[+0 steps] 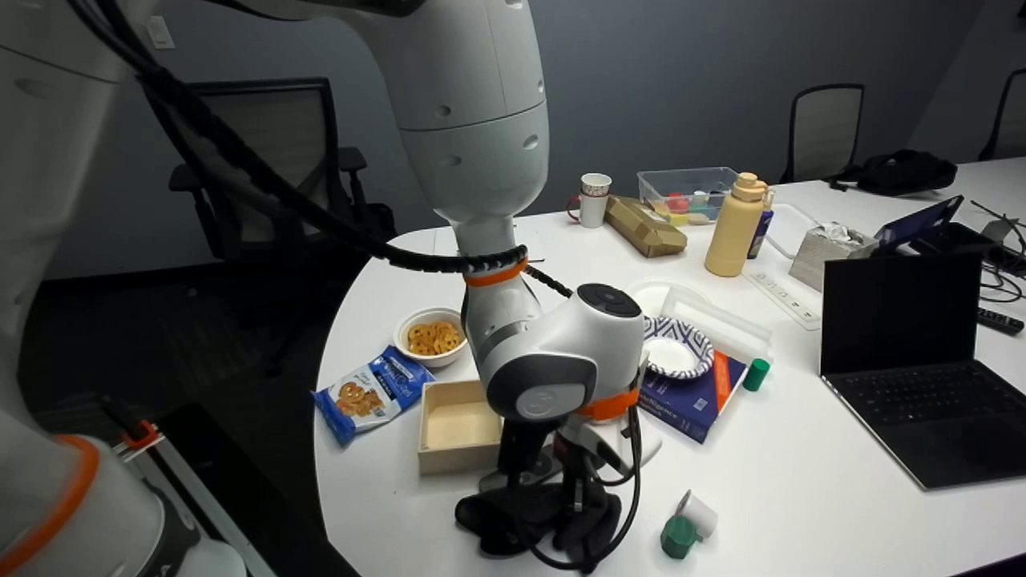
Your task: Use the towel to wipe the right side of the counter.
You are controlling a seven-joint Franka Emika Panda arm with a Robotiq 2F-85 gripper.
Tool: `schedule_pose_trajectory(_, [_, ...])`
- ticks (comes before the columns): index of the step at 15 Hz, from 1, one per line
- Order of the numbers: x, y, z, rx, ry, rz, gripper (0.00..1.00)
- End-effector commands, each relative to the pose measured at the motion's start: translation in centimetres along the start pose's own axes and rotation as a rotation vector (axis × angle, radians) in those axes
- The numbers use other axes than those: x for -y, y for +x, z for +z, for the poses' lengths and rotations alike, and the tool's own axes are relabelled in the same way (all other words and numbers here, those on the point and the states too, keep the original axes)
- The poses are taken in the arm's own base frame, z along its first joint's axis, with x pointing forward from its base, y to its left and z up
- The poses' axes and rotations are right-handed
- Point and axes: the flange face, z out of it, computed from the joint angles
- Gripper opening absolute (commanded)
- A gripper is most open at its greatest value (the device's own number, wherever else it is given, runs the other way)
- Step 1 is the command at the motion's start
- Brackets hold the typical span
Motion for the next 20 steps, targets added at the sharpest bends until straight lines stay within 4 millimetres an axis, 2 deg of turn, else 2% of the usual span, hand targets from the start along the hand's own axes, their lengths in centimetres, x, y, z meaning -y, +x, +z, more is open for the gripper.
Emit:
schedule_pose_trajectory(1, [1.3,0.3,0.0,0.002,0.043,0.006,0.02])
schedule_pose_trajectory(5, [0.1,2.6,0.2,-0.057,0.000,0.049,0.02])
schedule_pose_trajectory(9, [-4.0,4.6,0.8,-0.076,-0.054,0.122,0.02])
schedule_pose_trajectory(11, [-5.6,4.4,1.1,-0.057,-0.072,0.136,0.02])
schedule_pose_trajectory(14, [-6.3,2.6,1.2,-0.017,-0.069,0.109,0.02])
schedule_pose_trajectory(17, [-5.9,0.0,1.0,-0.002,-0.080,0.064,0.02])
schedule_pose_trajectory(20, [-4.7,-2.1,0.6,0.000,-0.054,0.022,0.02])
